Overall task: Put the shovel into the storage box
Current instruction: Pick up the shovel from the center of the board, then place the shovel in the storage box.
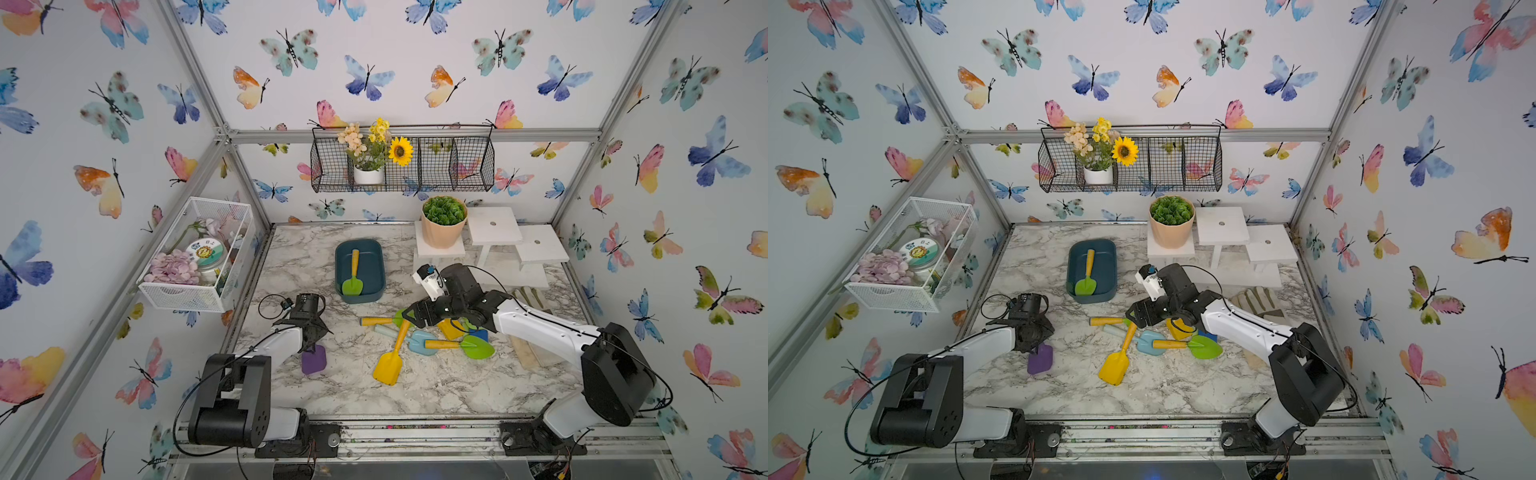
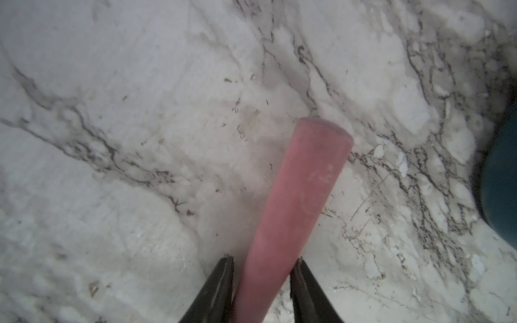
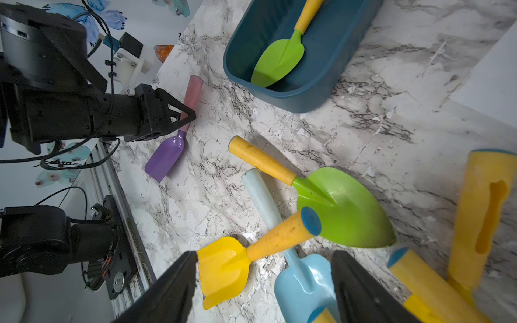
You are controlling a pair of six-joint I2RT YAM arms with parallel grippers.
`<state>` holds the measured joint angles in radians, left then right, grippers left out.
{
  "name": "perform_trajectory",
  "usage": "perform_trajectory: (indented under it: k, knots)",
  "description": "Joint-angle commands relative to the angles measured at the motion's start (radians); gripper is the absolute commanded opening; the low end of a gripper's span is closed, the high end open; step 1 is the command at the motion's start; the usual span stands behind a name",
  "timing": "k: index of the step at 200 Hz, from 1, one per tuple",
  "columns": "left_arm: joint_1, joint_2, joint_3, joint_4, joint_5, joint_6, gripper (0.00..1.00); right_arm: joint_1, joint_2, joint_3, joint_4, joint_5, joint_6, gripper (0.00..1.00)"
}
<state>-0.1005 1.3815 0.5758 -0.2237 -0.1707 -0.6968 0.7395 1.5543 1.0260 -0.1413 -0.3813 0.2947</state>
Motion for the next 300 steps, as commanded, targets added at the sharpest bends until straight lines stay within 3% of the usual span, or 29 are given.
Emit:
perform_trajectory:
  k: [1, 87, 142, 230, 300]
  knots:
    - [-0.013, 0.023, -0.019, -0.014, 0.005, 0.018, 0.35, 0.004, 0.011, -0.001, 0.012, 0.03, 0.003, 0.8]
    - [-0.104, 0.028, 0.035, -0.053, -0.043, 0.036, 0.13, 0.004, -0.014, -0.022, 0.011, 0.055, 0.01, 0.8]
    - [-0.162, 0.006, 0.121, -0.109, -0.062, 0.046, 0.05, 0.004, -0.019, -0.017, 0.016, 0.041, 0.016, 0.8]
    - [-0.239, -0.031, 0.306, -0.181, -0.048, 0.084, 0.04, 0.004, -0.023, 0.008, 0.011, 0.013, 0.023, 0.8]
    - [-0.242, 0.141, 0.577, -0.206, 0.005, 0.169, 0.05, 0.004, -0.041, 0.009, 0.0, 0.04, 0.041, 0.8]
